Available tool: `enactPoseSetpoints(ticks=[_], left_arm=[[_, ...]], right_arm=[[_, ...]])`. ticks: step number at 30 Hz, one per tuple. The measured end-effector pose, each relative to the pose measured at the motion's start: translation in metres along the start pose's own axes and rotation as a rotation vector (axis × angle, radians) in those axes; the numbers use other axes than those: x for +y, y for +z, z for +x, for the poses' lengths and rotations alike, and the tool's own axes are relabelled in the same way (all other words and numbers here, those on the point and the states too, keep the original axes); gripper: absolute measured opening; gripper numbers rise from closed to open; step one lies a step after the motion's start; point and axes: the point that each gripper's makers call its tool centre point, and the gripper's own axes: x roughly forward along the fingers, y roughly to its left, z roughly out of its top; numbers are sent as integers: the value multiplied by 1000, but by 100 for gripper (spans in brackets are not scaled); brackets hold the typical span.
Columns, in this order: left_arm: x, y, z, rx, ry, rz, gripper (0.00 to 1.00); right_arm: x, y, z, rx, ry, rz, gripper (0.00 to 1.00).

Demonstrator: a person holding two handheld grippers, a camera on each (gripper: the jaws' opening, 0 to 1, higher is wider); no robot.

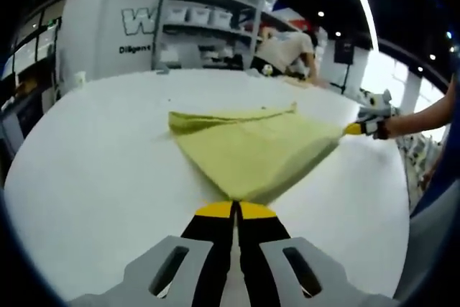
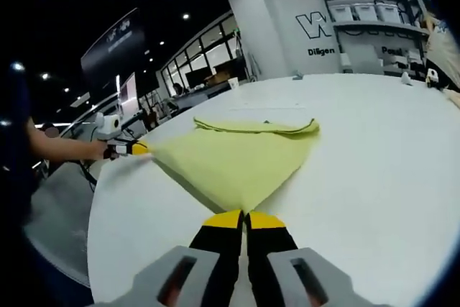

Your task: Fold the garment on the visible template until the final outline fits inside the template.

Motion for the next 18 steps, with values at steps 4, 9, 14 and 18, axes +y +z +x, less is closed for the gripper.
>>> enactPoseSetpoints(ticks=[4, 9, 14, 18], left_arm=[[-18, 3, -11, 7, -9, 15, 0], [-15, -13, -20, 23, -28, 20, 0], [-44, -15, -34, 52, -53, 30, 0], [-46, -16, -36, 53, -55, 31, 0]], right_arm=[[6, -5, -8, 3, 19, 12, 0], [17, -16, -21, 12, 38, 28, 0], [30, -25, -35, 11, 47, 50, 0], [36, -30, -42, 18, 52, 53, 0]])
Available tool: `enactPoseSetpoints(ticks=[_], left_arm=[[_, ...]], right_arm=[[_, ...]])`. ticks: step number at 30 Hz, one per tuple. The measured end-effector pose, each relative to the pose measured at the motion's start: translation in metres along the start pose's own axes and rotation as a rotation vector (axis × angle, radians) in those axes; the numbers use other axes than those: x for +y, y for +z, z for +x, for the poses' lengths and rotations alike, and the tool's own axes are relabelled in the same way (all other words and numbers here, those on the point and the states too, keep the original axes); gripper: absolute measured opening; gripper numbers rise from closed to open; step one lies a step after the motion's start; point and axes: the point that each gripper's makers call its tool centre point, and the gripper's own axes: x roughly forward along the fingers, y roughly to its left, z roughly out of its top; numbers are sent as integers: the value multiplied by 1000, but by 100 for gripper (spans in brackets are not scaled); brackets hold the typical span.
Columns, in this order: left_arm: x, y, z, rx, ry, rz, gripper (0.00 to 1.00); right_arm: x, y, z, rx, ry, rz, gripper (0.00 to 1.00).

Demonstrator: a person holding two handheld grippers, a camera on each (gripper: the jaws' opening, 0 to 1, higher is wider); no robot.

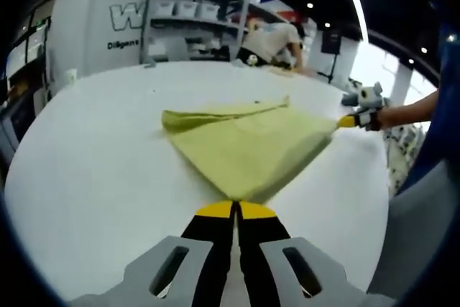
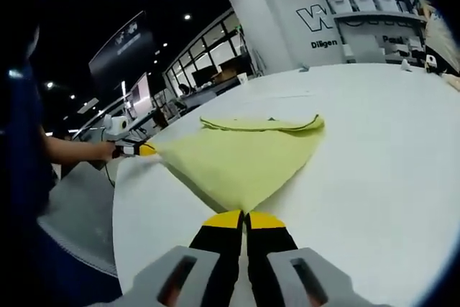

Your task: Fold the garment on the visible template until the final outline fits inside the template.

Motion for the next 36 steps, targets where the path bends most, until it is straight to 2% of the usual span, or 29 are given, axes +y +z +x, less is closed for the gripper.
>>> enactPoseSetpoints(ticks=[2, 3, 4, 10, 12, 16, 18, 19, 20, 21, 23, 24, 26, 28, 30, 33, 36], left_arm=[[-5, -2, -3, 5, -5, 0, 0], [2, -17, -9, 17, -13, 0, 0], [-1, -23, -14, 20, -16, -3, 0], [-19, -27, -29, 29, -33, 0, 0], [-31, -27, -33, 42, -43, 7, 0], [-38, -39, -42, 62, -64, 8, 0], [-35, -41, -43, 50, -45, 19, 0], [-36, -39, -43, 29, -35, 8, 0], [-39, -38, -43, 19, -53, -25, 0], [-42, -37, -43, 20, -63, -39, 0], [-39, -37, -44, 27, -41, -4, 0], [-39, -35, -45, 26, -36, 3, 3], [-36, -34, -48, 11, -40, -14, 17], [-36, -10, -51, -69, -22, -53, 24], [-36, 12, -51, -142, -14, -72, 22], [-25, 31, -38, -175, 12, -50, 20], [-21, 42, -23, -195, 16, -47, 17]], right_arm=[[10, -7, -9, 9, 6, 4, 0], [14, -9, -12, 9, 6, 9, 0], [17, -12, -16, 10, 7, 13, 0], [32, -24, -32, 21, 11, 41, 0], [33, -29, -37, 25, 15, 45, 0], [42, -37, -44, 47, 34, 47, 0], [44, -38, -46, 45, 43, 41, 0], [45, -38, -46, 40, 45, 44, 0], [45, -37, -46, 35, 42, 46, 0], [44, -35, -47, 24, 27, 42, 3], [40, -31, -49, 7, 9, 46, 12], [34, -25, -51, -22, -18, 48, 11], [25, -13, -54, -56, -58, 37, 9], [17, -3, -54, -77, -86, 32, 12], [11, 6, -51, -86, -105, 24, 12], [9, 21, -37, -98, -96, -9, 11], [6, 30, -22, -101, -89, -16, 11]])
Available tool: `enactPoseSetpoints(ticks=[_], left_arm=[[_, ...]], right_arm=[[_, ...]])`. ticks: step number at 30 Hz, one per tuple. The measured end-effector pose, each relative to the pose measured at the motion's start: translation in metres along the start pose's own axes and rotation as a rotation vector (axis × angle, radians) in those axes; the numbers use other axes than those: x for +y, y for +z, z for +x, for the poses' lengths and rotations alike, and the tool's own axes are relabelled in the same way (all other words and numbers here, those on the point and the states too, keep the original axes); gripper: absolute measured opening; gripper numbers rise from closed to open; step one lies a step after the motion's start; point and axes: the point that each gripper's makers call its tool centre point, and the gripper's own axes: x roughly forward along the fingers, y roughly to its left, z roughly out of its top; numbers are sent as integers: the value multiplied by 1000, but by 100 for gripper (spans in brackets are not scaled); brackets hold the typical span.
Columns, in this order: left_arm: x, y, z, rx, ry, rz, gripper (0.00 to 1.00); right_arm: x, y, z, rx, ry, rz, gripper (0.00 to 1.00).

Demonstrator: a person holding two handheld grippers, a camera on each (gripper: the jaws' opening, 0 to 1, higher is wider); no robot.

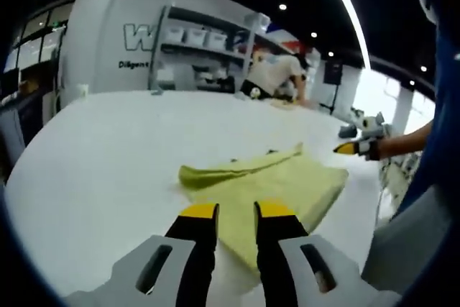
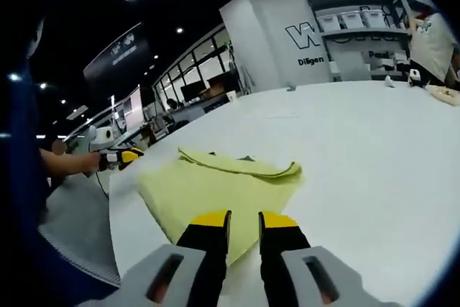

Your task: Fold the garment on the visible template until the final outline fits inside the template.

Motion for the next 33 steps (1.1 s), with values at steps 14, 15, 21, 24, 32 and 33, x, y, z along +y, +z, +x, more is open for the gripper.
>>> enactPoseSetpoints(ticks=[14, 15, 21, 24, 32, 33], left_arm=[[47, -20, 73, 71, 26, 33, 7], [52, -23, 75, 74, 25, 30, 6], [66, -28, 87, 84, 41, 37, 3], [69, -26, 95, 73, 50, 47, 3], [89, -10, 114, 6, 129, 23, 3], [89, -6, 114, 1, 138, 18, 3]], right_arm=[[-31, 3, 73, 77, -30, -137, 1], [-33, 2, 75, 79, -32, -141, 0], [-47, -1, 91, 103, -56, -156, 0], [-50, 2, 100, 109, -62, -162, 0], [-73, 27, 120, 21, -140, -84, 0], [-75, 29, 121, 14, -150, -81, 0]])
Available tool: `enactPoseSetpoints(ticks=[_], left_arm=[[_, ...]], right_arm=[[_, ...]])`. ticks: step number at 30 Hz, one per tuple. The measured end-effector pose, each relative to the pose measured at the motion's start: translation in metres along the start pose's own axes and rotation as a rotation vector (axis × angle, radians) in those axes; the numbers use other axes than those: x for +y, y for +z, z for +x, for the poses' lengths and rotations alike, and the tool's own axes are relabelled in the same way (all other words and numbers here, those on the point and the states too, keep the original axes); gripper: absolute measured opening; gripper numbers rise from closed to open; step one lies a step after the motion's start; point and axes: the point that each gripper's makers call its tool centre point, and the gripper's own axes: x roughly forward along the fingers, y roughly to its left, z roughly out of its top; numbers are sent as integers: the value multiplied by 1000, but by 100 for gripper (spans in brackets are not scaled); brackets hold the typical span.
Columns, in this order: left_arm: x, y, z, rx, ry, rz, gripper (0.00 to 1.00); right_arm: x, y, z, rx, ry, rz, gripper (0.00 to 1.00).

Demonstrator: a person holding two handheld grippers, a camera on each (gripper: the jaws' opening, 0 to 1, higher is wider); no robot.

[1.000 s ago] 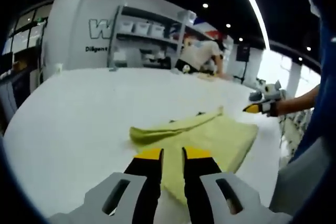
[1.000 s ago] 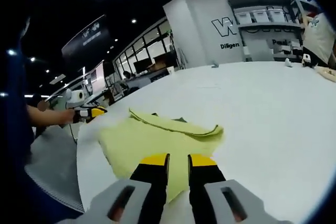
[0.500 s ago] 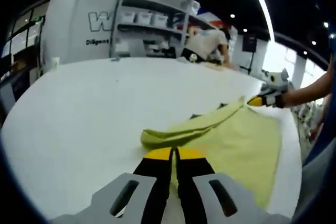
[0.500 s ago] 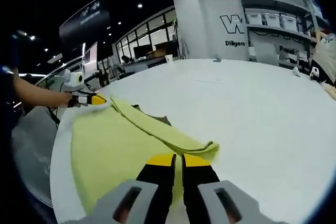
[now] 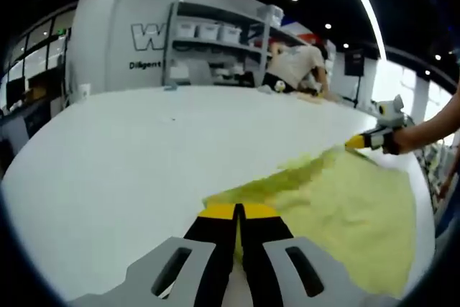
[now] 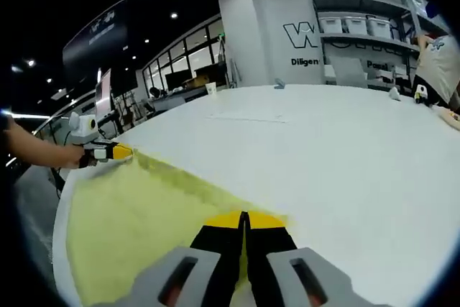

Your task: Fold the garment on the visible template until the final outline fits inside the template.

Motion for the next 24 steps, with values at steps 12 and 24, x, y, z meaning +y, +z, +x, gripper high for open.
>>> enactPoseSetpoints(ticks=[12, 24], left_arm=[[-26, 8, -14, -12, -98, 7, 3], [-133, 2, -24, -1, -382, 45, 3]], right_arm=[[43, 13, -9, -34, 119, -23, 0], [158, 2, -13, -2, 421, -96, 0]])
